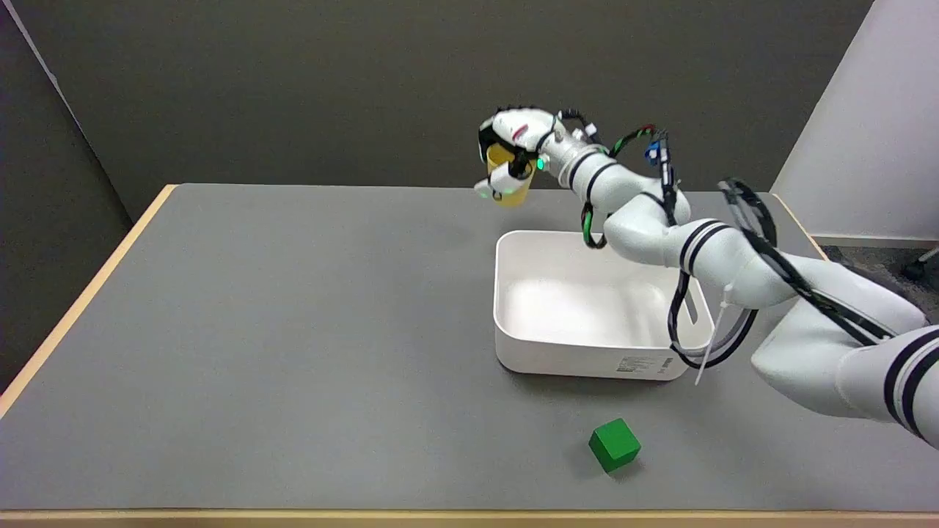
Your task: Place the yellow cup in the white box.
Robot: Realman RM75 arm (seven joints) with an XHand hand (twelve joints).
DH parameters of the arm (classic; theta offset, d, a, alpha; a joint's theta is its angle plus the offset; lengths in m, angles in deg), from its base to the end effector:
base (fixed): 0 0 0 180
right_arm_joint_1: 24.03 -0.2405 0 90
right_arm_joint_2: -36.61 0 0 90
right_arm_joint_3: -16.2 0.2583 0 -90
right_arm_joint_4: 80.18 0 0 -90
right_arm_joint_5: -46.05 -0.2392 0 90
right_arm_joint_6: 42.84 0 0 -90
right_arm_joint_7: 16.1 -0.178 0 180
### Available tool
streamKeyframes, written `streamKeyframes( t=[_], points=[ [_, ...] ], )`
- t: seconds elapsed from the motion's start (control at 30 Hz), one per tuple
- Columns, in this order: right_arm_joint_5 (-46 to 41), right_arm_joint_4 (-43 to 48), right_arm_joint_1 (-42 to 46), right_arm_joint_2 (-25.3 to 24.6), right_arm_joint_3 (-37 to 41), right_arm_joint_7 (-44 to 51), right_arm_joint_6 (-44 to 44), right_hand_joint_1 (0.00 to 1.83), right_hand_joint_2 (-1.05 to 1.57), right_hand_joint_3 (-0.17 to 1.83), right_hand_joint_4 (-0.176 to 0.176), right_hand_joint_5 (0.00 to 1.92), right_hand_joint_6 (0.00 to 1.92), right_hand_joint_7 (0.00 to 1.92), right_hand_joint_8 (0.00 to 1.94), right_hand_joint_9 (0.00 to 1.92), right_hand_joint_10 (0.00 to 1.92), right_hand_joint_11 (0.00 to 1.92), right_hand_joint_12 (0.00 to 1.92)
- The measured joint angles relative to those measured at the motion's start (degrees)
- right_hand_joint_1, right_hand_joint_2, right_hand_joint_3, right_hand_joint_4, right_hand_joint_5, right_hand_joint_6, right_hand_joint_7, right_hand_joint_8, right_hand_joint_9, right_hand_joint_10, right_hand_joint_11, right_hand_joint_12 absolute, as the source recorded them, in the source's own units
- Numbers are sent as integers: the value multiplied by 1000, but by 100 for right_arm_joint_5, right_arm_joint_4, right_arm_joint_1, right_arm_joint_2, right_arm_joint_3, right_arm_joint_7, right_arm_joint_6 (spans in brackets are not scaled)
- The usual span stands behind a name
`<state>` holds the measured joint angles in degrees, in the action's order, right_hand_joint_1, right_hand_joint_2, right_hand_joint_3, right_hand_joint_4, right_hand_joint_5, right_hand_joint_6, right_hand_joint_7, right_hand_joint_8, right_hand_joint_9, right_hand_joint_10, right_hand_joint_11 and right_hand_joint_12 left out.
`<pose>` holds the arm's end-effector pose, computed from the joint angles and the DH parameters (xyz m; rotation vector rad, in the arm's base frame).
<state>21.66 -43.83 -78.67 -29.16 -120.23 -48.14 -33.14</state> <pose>-0.1902 -0.6025 0.3078 1.7019 -0.1305 0.0503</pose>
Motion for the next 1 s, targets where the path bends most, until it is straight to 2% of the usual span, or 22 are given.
streamKeyframes(
  t=[0.4,0.63,0.8,0.87,1.0],
  points=[
    [197,2130,215,898,813,385,-826,1345,1099,239,-144,607,1512,844,1229,832,1426,810,1639],
    [256,3304,636,1483,1399,513,-1386,1346,1093,247,-146,609,1513,849,1220,834,1424,812,1647],
    [292,4169,1291,1841,2018,573,-1701,1348,1101,235,-161,600,1498,859,1235,819,1433,858,1624],
    [298,4518,1633,1959,2306,591,-1798,1347,1112,220,-149,596,1496,854,1254,806,1446,829,1649],
    [251,5090,2351,2134,2849,618,-1879,1349,1086,261,-162,608,1482,865,1239,819,1445,854,1649]
  ],
)
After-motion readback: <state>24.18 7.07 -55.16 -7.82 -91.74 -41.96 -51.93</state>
